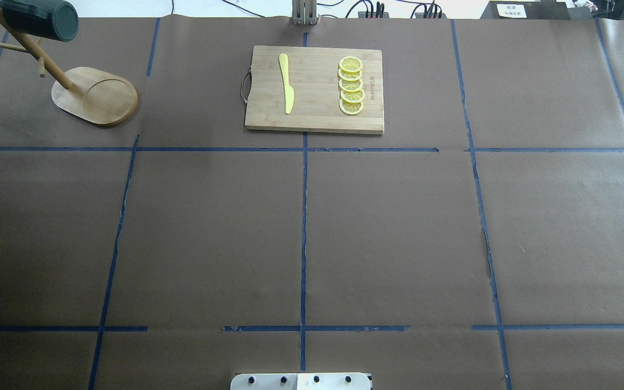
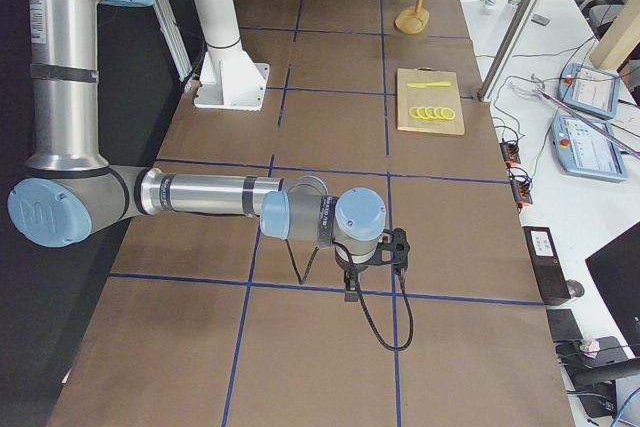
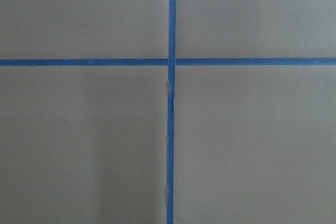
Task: Hang cup on storage rack
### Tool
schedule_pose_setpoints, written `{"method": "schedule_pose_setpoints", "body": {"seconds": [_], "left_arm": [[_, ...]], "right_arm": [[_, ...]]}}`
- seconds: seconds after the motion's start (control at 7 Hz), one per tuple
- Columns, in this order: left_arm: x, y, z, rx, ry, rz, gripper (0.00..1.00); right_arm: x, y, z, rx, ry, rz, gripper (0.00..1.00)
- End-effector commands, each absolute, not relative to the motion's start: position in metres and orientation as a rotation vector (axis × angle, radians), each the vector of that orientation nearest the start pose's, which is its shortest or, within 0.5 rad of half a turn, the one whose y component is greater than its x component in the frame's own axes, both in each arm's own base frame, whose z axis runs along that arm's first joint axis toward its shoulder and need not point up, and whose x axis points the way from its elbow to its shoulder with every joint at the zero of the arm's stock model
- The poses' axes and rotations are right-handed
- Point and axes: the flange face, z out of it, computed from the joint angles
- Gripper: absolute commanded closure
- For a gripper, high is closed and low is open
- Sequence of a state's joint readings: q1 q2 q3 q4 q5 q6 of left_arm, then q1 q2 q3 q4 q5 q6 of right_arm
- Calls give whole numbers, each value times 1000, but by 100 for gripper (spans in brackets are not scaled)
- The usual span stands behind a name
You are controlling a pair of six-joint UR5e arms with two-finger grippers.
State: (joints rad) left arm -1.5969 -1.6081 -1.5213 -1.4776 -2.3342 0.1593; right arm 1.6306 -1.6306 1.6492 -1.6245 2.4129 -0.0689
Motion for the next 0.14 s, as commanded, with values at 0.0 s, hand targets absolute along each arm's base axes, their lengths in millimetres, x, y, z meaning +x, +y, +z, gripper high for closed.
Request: {"method": "schedule_pose_setpoints", "body": {"seconds": [0.0], "left_arm": [[-77, -498, 675, -29, 769, 86, 0]], "right_arm": [[87, -460, 649, 20, -842, 8, 0]]}}
